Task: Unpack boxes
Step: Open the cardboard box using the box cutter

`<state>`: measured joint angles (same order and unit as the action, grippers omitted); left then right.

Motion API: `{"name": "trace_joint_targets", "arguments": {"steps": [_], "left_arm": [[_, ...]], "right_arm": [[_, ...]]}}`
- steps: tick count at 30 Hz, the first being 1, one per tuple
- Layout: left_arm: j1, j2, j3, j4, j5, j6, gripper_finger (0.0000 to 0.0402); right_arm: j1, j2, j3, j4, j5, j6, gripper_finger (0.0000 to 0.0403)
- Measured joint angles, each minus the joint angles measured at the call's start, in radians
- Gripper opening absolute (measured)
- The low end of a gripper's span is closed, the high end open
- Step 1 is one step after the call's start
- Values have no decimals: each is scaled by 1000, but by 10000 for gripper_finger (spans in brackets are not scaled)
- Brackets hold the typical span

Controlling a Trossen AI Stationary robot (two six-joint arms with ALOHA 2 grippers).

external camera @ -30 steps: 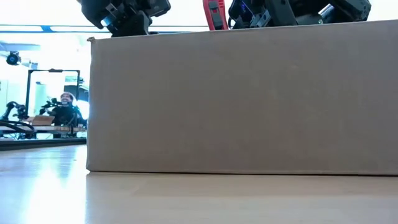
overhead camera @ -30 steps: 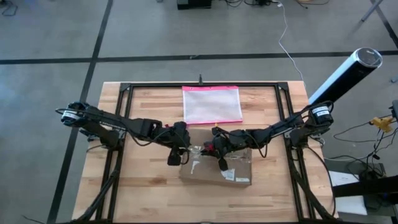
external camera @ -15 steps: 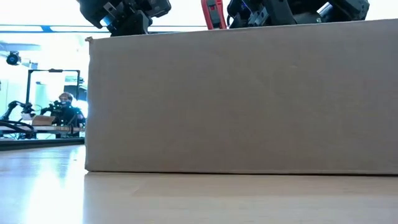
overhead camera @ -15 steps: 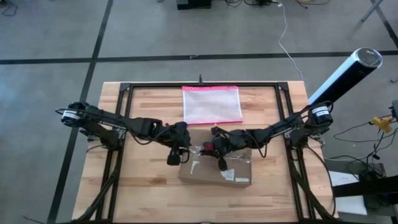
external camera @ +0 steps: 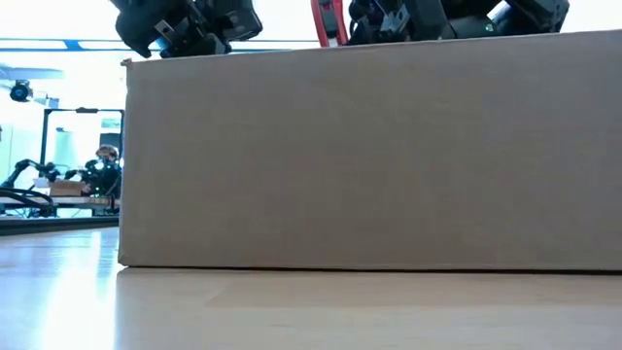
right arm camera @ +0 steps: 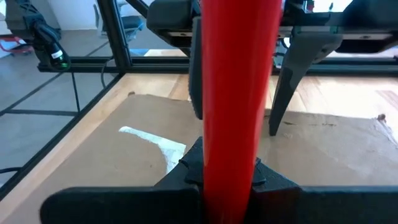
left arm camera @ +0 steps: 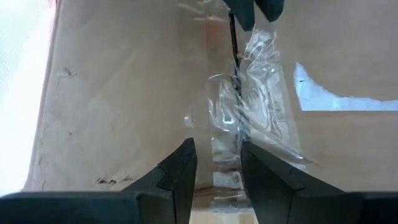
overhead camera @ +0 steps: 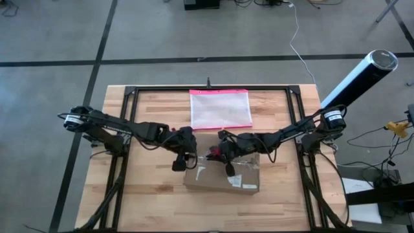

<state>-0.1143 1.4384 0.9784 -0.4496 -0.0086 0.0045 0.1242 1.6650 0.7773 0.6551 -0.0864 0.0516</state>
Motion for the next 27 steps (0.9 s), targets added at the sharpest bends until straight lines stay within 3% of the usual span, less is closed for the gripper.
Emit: {"name": "trace_joint_targets", "arguments": {"steps": [11, 27], "left_arm": [[48, -5, -91, 78, 47, -58, 117], [53, -1, -97, 114, 54, -99, 117]], "right_arm": [[19, 0, 4, -66, 15, 47, 5], [63, -36, 4, -184, 23, 128, 5]]}}
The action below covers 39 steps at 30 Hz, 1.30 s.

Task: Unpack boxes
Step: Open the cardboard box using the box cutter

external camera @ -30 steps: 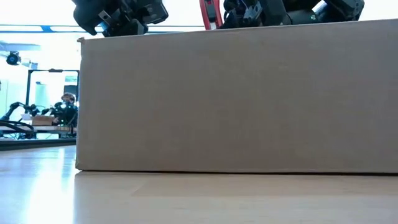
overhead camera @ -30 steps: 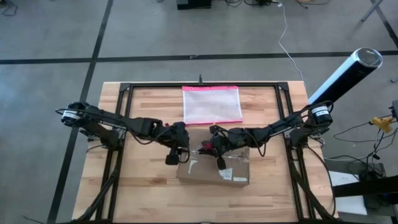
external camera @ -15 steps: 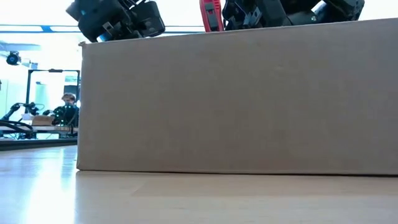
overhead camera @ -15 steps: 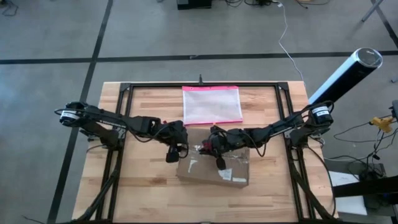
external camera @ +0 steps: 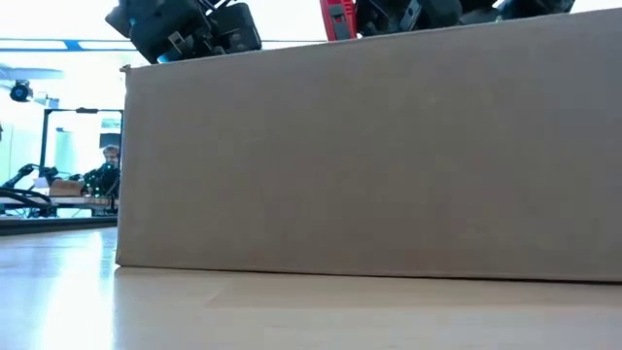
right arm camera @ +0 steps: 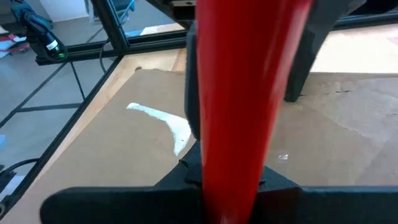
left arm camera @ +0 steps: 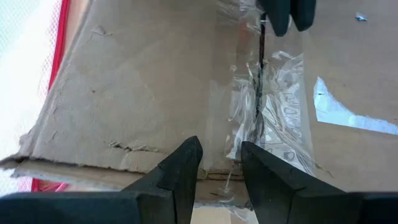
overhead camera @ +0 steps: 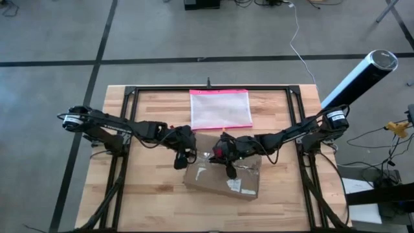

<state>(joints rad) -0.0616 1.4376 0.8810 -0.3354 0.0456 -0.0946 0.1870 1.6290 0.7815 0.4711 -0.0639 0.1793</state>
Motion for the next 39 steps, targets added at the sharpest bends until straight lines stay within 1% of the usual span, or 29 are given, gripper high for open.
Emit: {"name": "trace_joint_targets", "arguments": {"steps": [6, 17, 23, 29, 34, 39], "left_arm": [[0, 1, 0, 23, 0, -23, 117], [2, 1, 0, 40, -2, -36, 117], [2, 1, 0, 40, -6, -38, 113], [4, 0, 4, 63, 6, -15, 93], [5, -3, 36, 27, 6, 20, 80], [5, -4, 58, 0, 8, 49, 79]], "right_arm": [[34, -36, 0, -77, 54, 31, 5], [67, -41, 0, -127, 80, 92, 5], [69, -41, -1, -130, 90, 87, 5], [67, -41, -2, -140, 105, 59, 5], [45, -41, -4, -150, 90, 38, 5], [15, -40, -5, -157, 82, 6, 5]]}}
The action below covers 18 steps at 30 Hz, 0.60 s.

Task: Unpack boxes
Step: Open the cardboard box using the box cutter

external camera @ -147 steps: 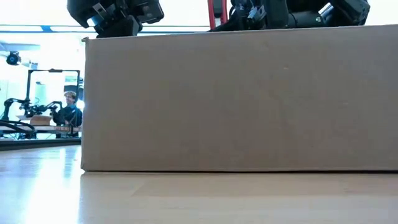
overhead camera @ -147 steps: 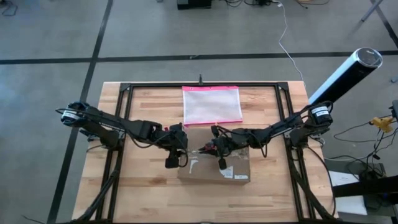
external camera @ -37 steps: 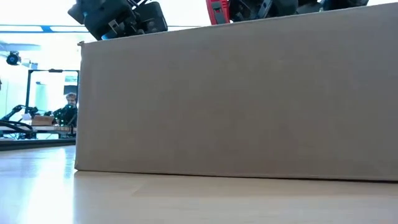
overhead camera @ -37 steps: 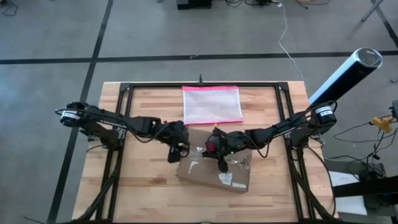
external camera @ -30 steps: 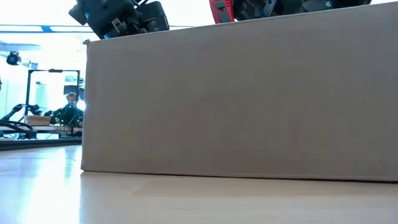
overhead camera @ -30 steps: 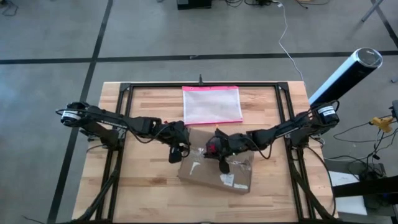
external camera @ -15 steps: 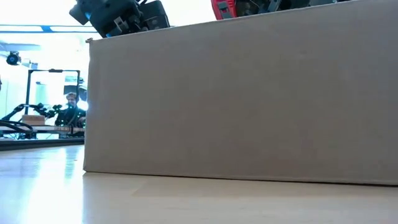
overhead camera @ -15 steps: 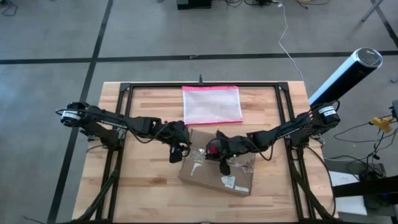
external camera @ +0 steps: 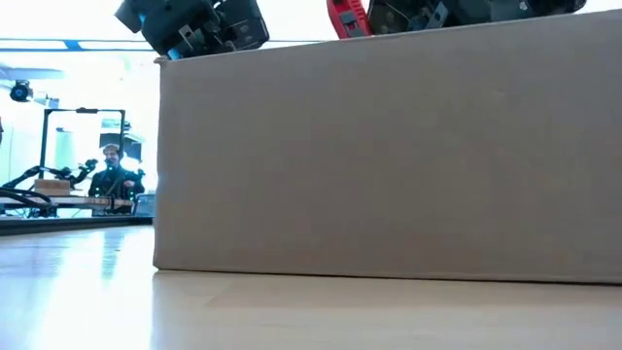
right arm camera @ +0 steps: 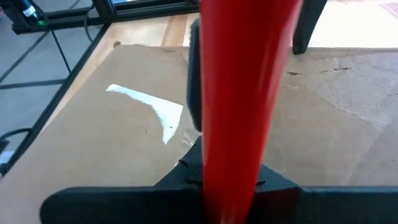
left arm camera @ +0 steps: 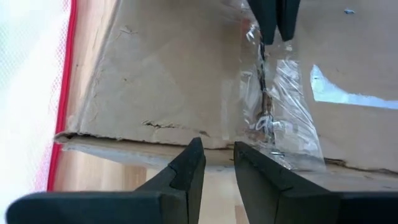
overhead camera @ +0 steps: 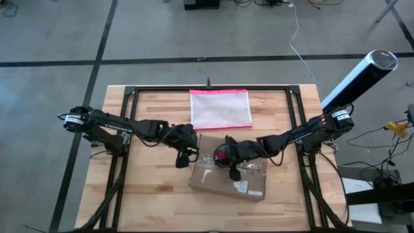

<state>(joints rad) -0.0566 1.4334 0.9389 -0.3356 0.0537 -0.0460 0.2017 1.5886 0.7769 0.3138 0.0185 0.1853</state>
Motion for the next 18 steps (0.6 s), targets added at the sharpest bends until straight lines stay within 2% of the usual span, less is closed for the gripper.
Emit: {"name": "trace_joint_targets", "arguments": {"steps": [11, 18], "left_arm": [[0, -5, 5, -25, -1, 2, 92], [-2, -30, 5, -58, -14, 3, 86]], "right_arm": [[-96, 1, -1, 21, -95, -66, 5], [-148, 4, 29, 34, -152, -83, 5]]}}
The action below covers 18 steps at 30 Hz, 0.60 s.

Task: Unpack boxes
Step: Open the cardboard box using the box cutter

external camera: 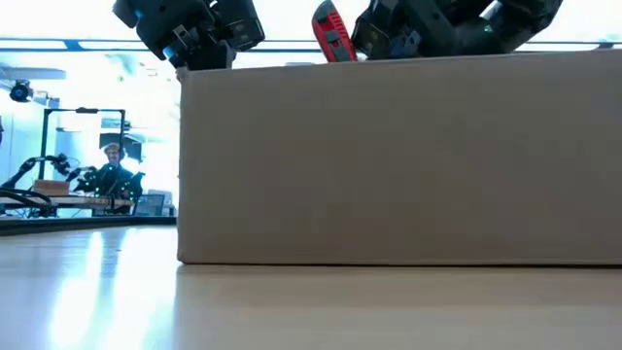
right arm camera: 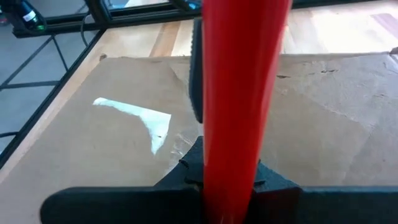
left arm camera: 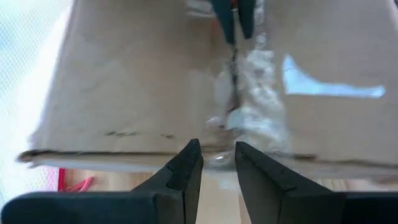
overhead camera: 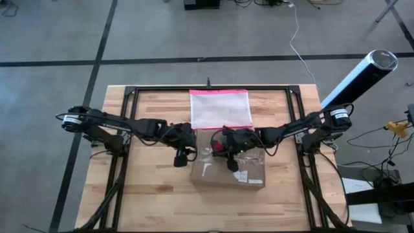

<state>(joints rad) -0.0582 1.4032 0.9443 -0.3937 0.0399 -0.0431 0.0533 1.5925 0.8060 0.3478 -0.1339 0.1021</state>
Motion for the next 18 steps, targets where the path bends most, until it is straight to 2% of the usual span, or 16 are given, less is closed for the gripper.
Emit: {"name": "trace_joint_targets", "arguments": {"steps": [7, 11, 18], "left_arm": [[0, -50, 2, -6, -5, -16, 84], [0, -68, 2, 18, -5, -18, 90], [-1, -24, 2, 106, -4, 38, 110]], "right_arm": [[-23, 1, 89, -123, -3, -75, 5], [-23, 1, 107, -135, -5, -92, 5], [-21, 1, 106, -135, -5, -87, 5]]}}
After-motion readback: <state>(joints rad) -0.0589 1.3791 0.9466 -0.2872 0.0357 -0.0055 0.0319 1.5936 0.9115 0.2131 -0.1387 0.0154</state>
